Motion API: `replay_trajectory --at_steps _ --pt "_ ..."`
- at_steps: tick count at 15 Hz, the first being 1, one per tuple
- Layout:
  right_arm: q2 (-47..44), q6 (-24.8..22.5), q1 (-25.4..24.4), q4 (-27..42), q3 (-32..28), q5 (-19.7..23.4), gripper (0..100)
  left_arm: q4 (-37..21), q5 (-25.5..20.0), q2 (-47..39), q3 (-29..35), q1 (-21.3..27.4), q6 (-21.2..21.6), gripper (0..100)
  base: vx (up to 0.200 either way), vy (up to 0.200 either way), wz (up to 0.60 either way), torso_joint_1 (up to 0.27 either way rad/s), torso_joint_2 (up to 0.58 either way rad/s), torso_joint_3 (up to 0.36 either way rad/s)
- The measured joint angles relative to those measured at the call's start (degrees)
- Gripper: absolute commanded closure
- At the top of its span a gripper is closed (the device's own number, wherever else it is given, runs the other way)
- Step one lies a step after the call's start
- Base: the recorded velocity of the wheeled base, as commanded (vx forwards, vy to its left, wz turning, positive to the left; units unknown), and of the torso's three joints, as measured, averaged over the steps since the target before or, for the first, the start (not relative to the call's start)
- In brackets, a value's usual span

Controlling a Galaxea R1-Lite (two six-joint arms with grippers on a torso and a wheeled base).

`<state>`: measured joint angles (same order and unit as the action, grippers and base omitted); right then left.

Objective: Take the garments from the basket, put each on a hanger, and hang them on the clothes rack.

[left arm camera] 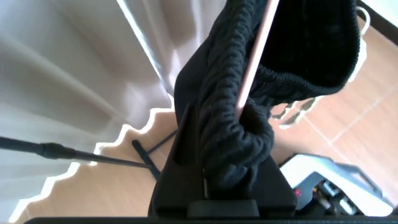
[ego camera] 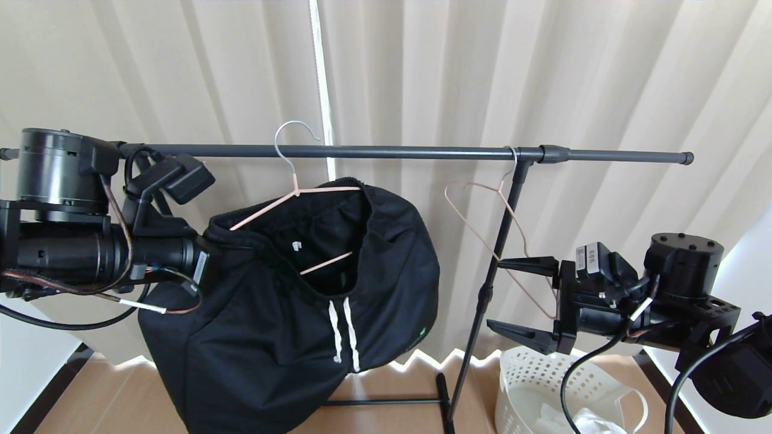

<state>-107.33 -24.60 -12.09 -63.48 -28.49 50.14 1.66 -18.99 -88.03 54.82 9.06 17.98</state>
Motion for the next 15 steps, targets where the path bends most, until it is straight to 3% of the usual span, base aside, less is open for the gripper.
replay_trajectory --at_steps 3,5,10,15 --pt "-0.17 -0.06 -0.09 -0.02 0.0 0.0 0 6.55 6.9 -3.4 0.11 1.68 -6.88 100 0.0 0.0 0.0 0.0 0.0 0.0" --pt "-0.28 -0.06 -0.09 -0.02 0.0 -0.05 0 8.83 8.87 -5.44 0.22 2.55 -9.34 100 0.0 0.0 0.0 0.0 0.0 0.0" --pt "-0.41 -0.09 -0.11 0.0 0.02 -0.06 0 10.22 11.58 -9.87 1.24 3.25 -11.2 100 0.0 0.0 0.0 0.0 0.0 0.0" --pt "-0.52 -0.06 -0.5 -0.02 0.02 -0.16 0 11.8 17.3 -16.24 8.07 5.79 -18.38 100 0.0 0.0 0.0 0.0 0.0 0.0"
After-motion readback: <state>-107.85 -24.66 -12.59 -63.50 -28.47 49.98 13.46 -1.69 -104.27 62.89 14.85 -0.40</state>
